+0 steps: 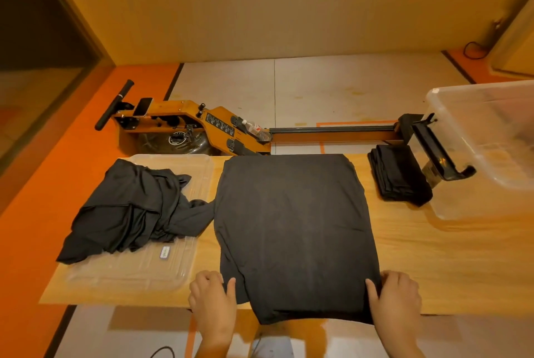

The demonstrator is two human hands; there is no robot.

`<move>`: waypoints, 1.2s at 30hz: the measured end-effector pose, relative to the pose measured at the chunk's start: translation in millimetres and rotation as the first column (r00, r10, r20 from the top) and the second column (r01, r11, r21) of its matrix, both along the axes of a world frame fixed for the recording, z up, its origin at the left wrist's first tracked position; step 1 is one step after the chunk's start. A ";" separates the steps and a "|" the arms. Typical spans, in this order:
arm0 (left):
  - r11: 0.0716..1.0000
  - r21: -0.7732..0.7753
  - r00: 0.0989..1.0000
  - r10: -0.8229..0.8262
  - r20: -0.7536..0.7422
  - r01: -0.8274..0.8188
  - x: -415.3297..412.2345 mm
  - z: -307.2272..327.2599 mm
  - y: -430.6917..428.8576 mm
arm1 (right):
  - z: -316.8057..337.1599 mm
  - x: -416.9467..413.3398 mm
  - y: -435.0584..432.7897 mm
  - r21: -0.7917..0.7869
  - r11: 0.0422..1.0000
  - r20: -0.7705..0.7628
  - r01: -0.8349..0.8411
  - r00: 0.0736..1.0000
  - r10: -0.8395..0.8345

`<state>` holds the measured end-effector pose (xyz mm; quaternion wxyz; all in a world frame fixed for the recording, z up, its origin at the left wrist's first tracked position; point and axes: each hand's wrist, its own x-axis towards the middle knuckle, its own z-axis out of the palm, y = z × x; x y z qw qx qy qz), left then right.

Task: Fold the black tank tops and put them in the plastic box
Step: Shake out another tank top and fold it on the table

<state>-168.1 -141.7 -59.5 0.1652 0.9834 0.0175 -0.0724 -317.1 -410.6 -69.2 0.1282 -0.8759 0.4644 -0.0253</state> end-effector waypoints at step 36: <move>0.527 -0.695 0.871 0.260 -0.416 -0.489 -31.7 13.6 66.8 | 23.0 -74.1 -22.4 0.653 0.757 0.432 -0.010 0.826 -0.362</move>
